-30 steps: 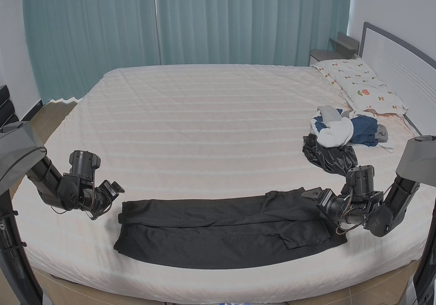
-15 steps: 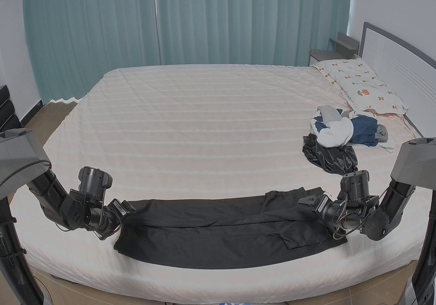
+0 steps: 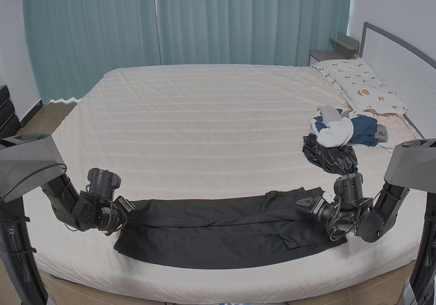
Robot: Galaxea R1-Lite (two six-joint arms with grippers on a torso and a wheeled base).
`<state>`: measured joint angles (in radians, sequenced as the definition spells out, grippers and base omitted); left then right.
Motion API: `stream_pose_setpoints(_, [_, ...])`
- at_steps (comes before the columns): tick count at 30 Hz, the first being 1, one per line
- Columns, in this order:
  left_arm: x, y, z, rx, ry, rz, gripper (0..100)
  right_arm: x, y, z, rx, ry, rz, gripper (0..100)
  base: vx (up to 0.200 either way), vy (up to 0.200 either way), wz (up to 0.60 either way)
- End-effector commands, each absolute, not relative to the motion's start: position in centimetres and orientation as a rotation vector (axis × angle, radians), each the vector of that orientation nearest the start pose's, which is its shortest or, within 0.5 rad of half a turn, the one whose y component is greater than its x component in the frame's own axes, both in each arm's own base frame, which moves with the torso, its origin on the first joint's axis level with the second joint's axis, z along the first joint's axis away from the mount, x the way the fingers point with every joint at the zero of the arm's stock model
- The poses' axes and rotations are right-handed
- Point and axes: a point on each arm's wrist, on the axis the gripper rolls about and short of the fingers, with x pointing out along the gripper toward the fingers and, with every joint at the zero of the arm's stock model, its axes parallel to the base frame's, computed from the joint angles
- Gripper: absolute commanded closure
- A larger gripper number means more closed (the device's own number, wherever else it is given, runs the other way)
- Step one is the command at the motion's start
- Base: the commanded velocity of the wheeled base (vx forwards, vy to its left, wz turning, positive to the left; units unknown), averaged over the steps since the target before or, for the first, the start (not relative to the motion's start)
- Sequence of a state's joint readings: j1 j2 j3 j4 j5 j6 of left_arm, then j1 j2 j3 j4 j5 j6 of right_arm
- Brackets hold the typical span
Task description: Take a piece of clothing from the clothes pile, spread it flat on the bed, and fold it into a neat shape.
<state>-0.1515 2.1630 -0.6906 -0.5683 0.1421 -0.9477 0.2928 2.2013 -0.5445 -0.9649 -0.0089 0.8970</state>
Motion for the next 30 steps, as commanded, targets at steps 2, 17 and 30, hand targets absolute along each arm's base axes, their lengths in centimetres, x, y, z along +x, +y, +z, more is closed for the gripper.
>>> stream_pose_setpoints(2, [32.1,-4.5,-0.9,-0.730,0.831,0.448,100,30.7,9.7,-1.2,0.738,0.765,-0.059,0,0.000,0.000,0.00])
stream_pose_setpoints(17, [32.9,-3.8,1.2,-0.747,0.732,0.460,100,32.3,10.5,-1.9,0.694,0.741,-0.127,100,0.000,0.000,0.00])
stream_pose_setpoints(30, [37.0,-3.7,4.3,-0.807,0.573,0.399,100,36.8,9.7,3.5,0.764,0.547,-0.102,100,0.000,0.000,0.00])
